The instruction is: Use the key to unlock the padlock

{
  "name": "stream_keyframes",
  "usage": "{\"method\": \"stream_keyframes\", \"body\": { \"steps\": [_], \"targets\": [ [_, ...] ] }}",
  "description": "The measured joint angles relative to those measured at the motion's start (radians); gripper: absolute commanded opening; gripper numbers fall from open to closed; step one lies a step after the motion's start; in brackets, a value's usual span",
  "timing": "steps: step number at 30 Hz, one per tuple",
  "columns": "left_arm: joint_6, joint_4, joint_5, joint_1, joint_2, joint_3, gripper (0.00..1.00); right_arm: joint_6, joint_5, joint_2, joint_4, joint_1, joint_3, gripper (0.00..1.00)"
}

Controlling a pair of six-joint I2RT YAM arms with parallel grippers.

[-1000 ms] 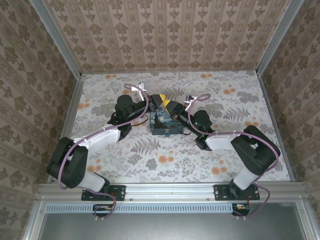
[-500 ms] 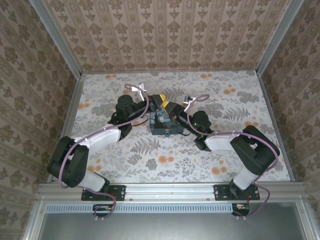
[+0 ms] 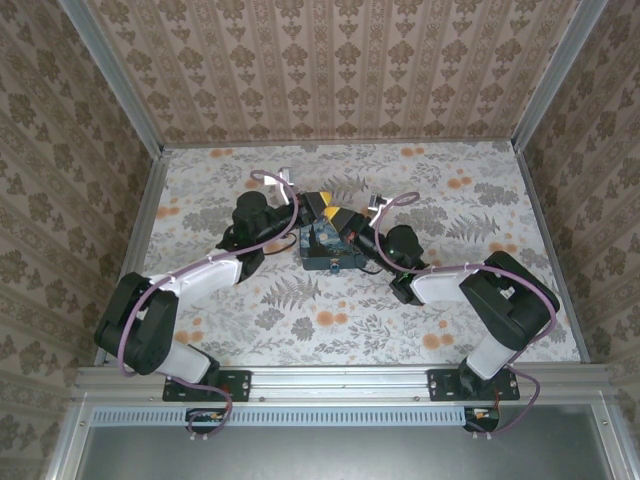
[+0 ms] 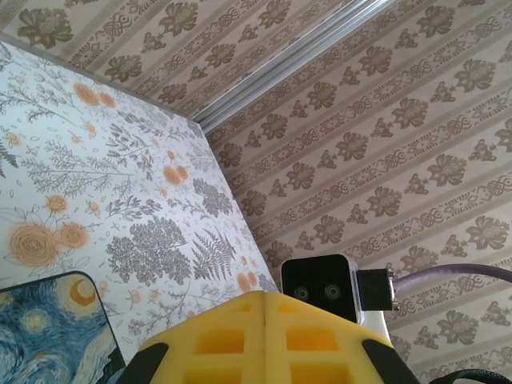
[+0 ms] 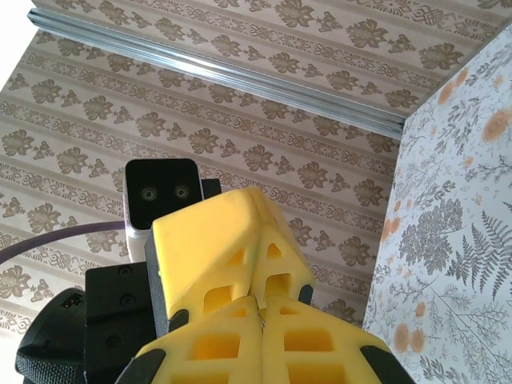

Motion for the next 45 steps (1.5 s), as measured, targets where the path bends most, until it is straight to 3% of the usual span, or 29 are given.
{"method": "stream_keyframes", "body": {
  "steps": [24,28,30,36,45],
  "targets": [
    [-0.011,0.0,-0.03,-0.006,-0.047,-0.049,0.01,0.001,-0.018,0.0,0.007,0.005,-0.009,0.0],
    [-0.022,-0.006,-0.04,0.001,-0.054,-0.049,0.46,0.001,-0.009,0.0,0.006,0.0,-0.011,0.0],
    [-0.032,-0.024,-0.048,0.019,-0.078,-0.051,0.62,0.0,-0.003,0.0,0.006,-0.014,-0.023,0.0],
    [-0.042,-0.135,-0.071,0.106,-0.213,-0.071,0.83,0.0,-0.004,-0.005,0.002,-0.045,-0.081,0.0],
    [0.099,-0.491,-0.069,0.134,-0.402,-0.072,0.97,-0.012,-0.053,-0.015,-0.03,-0.088,-0.117,0.0]
  ]
}}
